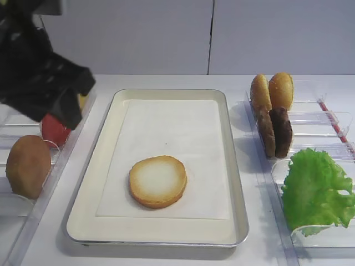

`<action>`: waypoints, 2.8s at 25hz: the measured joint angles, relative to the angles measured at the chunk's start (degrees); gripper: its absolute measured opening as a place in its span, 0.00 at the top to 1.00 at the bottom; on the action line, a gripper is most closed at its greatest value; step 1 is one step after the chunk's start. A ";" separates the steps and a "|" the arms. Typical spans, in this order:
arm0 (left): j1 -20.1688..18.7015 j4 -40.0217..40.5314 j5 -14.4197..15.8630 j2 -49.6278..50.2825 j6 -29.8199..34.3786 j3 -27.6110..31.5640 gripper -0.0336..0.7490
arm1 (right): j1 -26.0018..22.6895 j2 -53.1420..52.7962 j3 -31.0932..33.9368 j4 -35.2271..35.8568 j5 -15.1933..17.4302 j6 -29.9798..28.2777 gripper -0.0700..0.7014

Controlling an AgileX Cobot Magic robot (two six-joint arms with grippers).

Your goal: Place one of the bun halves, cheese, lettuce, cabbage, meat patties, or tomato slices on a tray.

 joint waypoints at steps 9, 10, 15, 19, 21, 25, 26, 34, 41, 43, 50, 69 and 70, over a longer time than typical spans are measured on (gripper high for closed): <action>-0.09 2.22 0.90 -25.76 2.21 14.40 0.50 | 0.00 0.00 0.00 0.00 0.00 0.00 0.60; -0.09 2.13 1.04 -28.08 3.06 15.12 0.50 | 0.00 0.00 0.00 0.00 0.00 0.00 0.60; -0.09 0.00 1.57 -39.58 6.29 18.62 0.50 | 0.00 0.00 0.00 0.00 0.00 0.00 0.60; -0.09 -4.13 1.69 -47.44 9.10 23.25 0.50 | 0.00 0.00 0.00 0.00 0.00 0.00 0.60; -0.09 -4.99 1.69 -51.21 10.41 26.42 0.50 | 0.00 0.00 0.00 0.00 0.00 0.00 0.60; -0.09 -5.07 2.01 -58.29 11.56 33.29 0.51 | 0.00 0.00 0.00 0.00 0.00 0.00 0.60; -0.09 -5.07 2.01 -59.98 11.87 34.98 0.51 | 0.00 0.00 0.00 0.00 0.00 0.00 0.60; -0.09 -5.07 0.91 -70.04 13.43 42.05 0.53 | 0.00 0.00 0.00 0.00 0.00 0.00 0.60; -0.09 -4.55 -2.27 -73.11 14.25 43.81 0.53 | 0.00 0.00 0.00 0.00 0.00 0.00 0.60; -0.09 -4.50 -2.39 -74.14 14.25 43.81 0.53 | 0.00 0.00 0.00 0.00 0.00 0.00 0.60; -0.09 -4.13 -2.63 -77.96 14.14 43.81 0.53 | 0.00 0.00 0.00 0.00 0.00 0.00 0.60; 17.13 -3.85 -2.63 -78.18 12.03 43.81 0.53 | 0.00 0.00 0.00 0.00 0.00 0.00 0.60; 18.73 -3.85 -2.63 -78.18 12.03 43.81 0.53 | 0.00 0.00 0.00 0.00 0.00 0.00 0.60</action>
